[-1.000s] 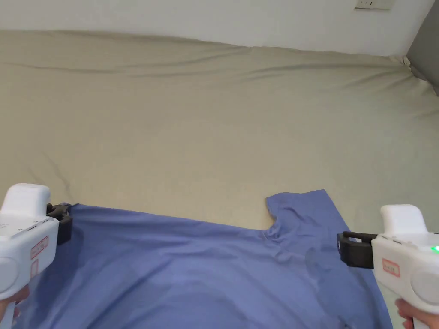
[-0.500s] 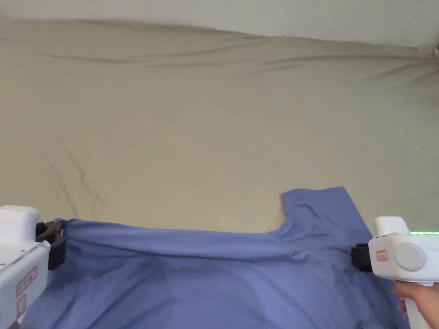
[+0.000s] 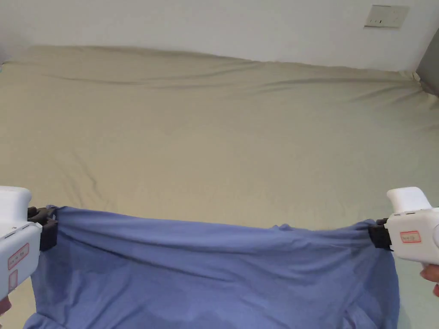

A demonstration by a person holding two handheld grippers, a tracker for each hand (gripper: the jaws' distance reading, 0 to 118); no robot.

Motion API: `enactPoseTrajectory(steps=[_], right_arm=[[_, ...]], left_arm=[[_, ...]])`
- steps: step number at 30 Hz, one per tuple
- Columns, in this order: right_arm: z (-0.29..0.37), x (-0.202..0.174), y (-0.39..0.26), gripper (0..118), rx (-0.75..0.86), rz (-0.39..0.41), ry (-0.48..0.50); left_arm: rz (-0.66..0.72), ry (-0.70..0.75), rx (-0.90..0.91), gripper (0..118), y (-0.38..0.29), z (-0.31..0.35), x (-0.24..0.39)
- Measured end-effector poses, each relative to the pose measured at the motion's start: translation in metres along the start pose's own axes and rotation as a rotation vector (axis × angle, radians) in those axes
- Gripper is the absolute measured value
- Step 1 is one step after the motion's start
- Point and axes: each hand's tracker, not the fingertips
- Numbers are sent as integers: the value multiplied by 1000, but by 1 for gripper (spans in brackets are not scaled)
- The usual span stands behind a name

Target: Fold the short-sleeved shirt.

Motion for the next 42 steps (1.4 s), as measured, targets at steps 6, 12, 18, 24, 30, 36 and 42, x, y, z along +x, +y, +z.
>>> enactPoseTrajectory(steps=[6,12,18,24,30,36,42], right_arm=[[51,-4,-39,3,-41,41,34],[61,-16,-92,3,-135,66,60],[51,-26,-142,3,-260,53,101],[24,-38,-175,3,-382,53,109],[-8,-31,-186,3,-432,34,95],[-36,-35,-195,3,-476,45,77],[-35,-35,-194,35,-468,71,46]], left_arm=[[-45,-25,-78,3,-27,39,-7],[-82,-39,-174,3,-72,57,-11],[-110,-48,-299,3,-120,56,-12],[-145,-56,-409,3,-158,37,-17],[-184,-53,-464,3,-172,15,-11],[-215,-59,-513,3,-182,-2,-4],[-202,-73,-515,9,-179,0,-7]])
